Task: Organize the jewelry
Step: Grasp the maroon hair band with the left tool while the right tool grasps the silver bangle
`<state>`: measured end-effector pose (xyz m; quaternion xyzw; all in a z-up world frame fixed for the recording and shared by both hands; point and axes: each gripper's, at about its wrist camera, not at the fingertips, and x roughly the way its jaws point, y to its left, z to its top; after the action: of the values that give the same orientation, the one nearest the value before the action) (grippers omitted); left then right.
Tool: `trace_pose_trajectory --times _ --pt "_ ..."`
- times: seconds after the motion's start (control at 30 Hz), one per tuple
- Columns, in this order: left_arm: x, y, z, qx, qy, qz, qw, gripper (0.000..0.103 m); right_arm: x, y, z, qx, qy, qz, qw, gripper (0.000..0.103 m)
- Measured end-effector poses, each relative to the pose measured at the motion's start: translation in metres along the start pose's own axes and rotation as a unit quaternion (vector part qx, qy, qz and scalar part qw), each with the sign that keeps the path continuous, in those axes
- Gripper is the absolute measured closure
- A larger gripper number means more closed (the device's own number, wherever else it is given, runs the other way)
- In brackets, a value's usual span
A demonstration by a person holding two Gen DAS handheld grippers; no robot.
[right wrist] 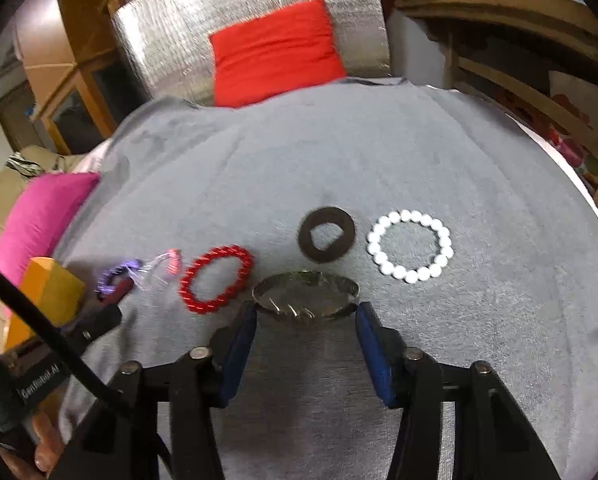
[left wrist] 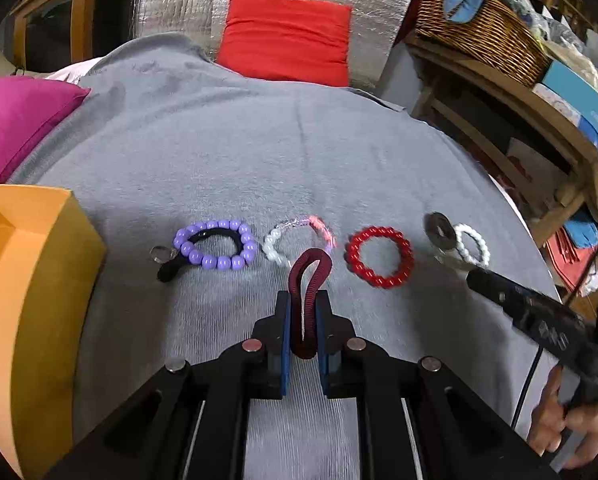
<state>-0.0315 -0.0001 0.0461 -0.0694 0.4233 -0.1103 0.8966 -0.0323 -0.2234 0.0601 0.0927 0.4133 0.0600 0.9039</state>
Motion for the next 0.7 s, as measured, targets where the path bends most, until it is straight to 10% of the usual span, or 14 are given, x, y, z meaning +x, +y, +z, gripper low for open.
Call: trace_pose_trajectory --times 0.3,0.43,0.53,0.7 --pt "-0.033 0.001 -0.01 0.007 -0.026 0.017 0.9995 0.091 0.001 -0.013 -0.005 0.014 0.024 0.015 1.0 0.088" --pt "-0.036 0.005 -0.006 0.003 -0.036 0.032 0.9988 0.091 0.007 -0.016 -0.004 0.031 0.033 0.032 0.998 0.072" --pt "-0.032 0.006 -0.005 -0.002 -0.034 0.03 0.999 0.091 0.016 -0.012 -0.001 0.052 0.041 0.053 0.996 0.039" --pt "-0.028 0.004 -0.006 0.004 -0.032 0.031 0.999 0.091 0.032 0.009 0.009 0.041 0.034 0.059 0.997 0.035"
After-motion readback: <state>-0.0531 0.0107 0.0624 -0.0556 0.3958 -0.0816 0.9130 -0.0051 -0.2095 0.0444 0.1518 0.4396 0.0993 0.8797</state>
